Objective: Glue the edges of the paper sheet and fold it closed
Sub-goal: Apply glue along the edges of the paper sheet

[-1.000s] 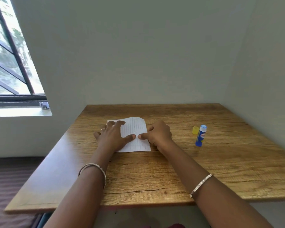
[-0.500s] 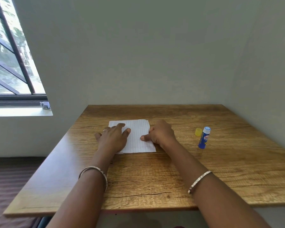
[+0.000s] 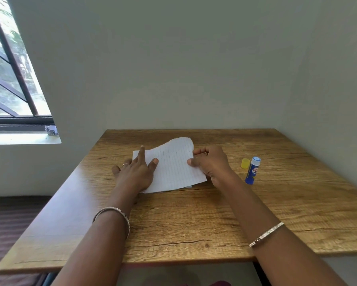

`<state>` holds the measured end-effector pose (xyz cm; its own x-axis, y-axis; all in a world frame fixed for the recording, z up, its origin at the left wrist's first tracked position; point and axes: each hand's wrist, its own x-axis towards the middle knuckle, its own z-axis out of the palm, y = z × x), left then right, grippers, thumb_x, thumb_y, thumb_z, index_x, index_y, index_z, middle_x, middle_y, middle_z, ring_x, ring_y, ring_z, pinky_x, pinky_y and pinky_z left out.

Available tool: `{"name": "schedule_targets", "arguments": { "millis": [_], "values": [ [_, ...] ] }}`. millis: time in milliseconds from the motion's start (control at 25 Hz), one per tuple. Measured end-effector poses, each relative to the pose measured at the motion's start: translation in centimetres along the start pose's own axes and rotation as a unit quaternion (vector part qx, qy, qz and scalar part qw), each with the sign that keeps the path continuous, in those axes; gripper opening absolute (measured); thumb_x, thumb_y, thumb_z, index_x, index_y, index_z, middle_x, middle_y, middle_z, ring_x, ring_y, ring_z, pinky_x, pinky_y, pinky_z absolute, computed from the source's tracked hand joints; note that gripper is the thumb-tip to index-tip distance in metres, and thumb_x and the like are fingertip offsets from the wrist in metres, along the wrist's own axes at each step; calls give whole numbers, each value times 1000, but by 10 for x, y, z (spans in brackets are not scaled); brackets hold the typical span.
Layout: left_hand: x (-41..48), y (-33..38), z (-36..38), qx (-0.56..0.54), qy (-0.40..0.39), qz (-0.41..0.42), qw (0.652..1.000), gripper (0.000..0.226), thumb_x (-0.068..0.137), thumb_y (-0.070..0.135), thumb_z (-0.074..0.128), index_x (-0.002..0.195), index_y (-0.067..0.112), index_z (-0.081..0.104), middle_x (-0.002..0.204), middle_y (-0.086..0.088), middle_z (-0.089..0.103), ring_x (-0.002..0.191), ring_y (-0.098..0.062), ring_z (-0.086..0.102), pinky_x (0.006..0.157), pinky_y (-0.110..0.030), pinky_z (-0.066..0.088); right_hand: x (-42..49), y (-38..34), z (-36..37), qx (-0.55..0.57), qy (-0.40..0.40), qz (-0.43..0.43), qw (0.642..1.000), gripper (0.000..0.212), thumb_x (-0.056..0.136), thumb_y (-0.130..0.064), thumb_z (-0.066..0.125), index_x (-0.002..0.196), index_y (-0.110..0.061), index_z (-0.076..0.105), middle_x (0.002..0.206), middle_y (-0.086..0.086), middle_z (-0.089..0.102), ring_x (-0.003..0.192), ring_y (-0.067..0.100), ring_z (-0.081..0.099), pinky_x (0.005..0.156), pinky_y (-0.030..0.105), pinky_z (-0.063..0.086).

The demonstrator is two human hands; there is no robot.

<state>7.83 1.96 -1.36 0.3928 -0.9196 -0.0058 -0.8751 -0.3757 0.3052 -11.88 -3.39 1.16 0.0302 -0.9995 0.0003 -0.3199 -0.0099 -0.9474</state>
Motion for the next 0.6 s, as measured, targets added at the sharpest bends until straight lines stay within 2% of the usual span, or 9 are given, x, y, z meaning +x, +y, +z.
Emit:
{"name": "schedule_targets", "arguments": {
  "millis": [120, 200, 320, 440, 520, 600],
  "values": [
    [1, -3, -1, 7, -10, -10, 1000, 70, 99, 63, 9, 159, 27, 7, 167, -1, 15, 154, -28, 6, 118, -62, -1, -9, -2, -15, -15, 4, -52, 998, 34, 78, -5, 83, 108, -12, 71, 103, 1, 68, 86, 9, 61, 64, 19, 44],
    [1, -5, -2, 18, -16, -12, 1000, 72, 98, 64, 11, 159, 26, 12, 168, 2, 8, 154, -29, 3, 117, -63, -1, -19, -3, -31, -42, -5, -82, 996, 35, 79, -3, 82, 109, -16, 71, 101, -5, 68, 87, 4, 61, 64, 17, 42],
    [1, -4, -1, 25, 26, 1, 999, 68, 99, 63, 19, 155, 25, 26, 168, -1, 6, 154, -30, 3, 116, -65, 5, -39, -1, -65, -62, -44, -100, 992, 33, 80, 0, 79, 106, -20, 73, 102, -8, 70, 92, 7, 65, 70, 21, 45],
    [0, 4, 0, 7, 83, 83, 993, 58, 97, 63, 33, 147, 34, 41, 166, 0, 19, 153, -28, 12, 114, -62, 14, -58, 8, -97, -106, -77, -102, 986, 30, 78, -5, 82, 100, -25, 76, 101, -7, 74, 90, 12, 68, 73, 27, 48],
    [-3, 14, 1, -21, 64, 164, 984, 51, 94, 65, 40, 140, 43, 48, 163, 4, 27, 152, -25, 16, 114, -60, 16, -67, 17, -111, -104, -107, -82, 985, 27, 76, -6, 84, 95, -25, 80, 101, 0, 76, 94, 20, 70, 82, 35, 54],
    [-8, 23, 2, -46, 18, 237, 970, 48, 91, 66, 46, 136, 50, 50, 163, 10, 27, 153, -21, 11, 115, -60, 13, -74, 28, -120, -111, -108, -60, 986, 27, 74, -8, 86, 91, -28, 82, 100, 4, 77, 99, 23, 71, 90, 42, 55]
  ]
}}
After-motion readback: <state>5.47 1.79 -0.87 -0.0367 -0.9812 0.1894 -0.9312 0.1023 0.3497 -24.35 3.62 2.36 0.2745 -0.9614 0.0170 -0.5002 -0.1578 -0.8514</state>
